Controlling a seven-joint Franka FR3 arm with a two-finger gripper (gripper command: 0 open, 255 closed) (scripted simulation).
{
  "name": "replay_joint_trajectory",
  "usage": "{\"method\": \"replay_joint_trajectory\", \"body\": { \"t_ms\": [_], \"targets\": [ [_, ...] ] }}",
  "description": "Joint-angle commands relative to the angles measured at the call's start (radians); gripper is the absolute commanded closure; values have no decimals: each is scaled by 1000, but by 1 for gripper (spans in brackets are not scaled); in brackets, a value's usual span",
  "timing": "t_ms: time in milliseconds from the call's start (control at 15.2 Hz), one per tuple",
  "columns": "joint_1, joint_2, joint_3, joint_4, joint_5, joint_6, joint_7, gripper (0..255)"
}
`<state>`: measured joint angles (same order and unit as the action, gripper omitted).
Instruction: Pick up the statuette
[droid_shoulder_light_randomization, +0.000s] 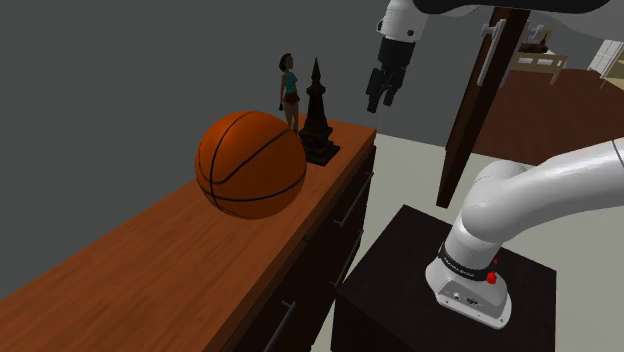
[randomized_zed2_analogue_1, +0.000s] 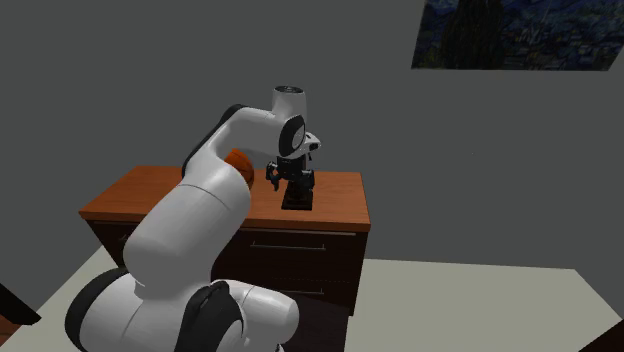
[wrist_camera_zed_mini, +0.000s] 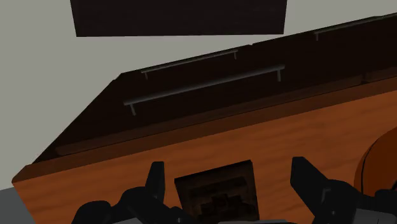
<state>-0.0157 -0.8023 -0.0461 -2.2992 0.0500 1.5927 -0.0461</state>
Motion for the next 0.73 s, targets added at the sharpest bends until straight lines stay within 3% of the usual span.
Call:
{"method": "replay_joint_trajectory", "body": {
  "t_ms": [0,660],
  "targets": [
    [0,0,0,0,0,0,0,0],
    [-37,178,97,89,78,355,236,0]
  ]
}}
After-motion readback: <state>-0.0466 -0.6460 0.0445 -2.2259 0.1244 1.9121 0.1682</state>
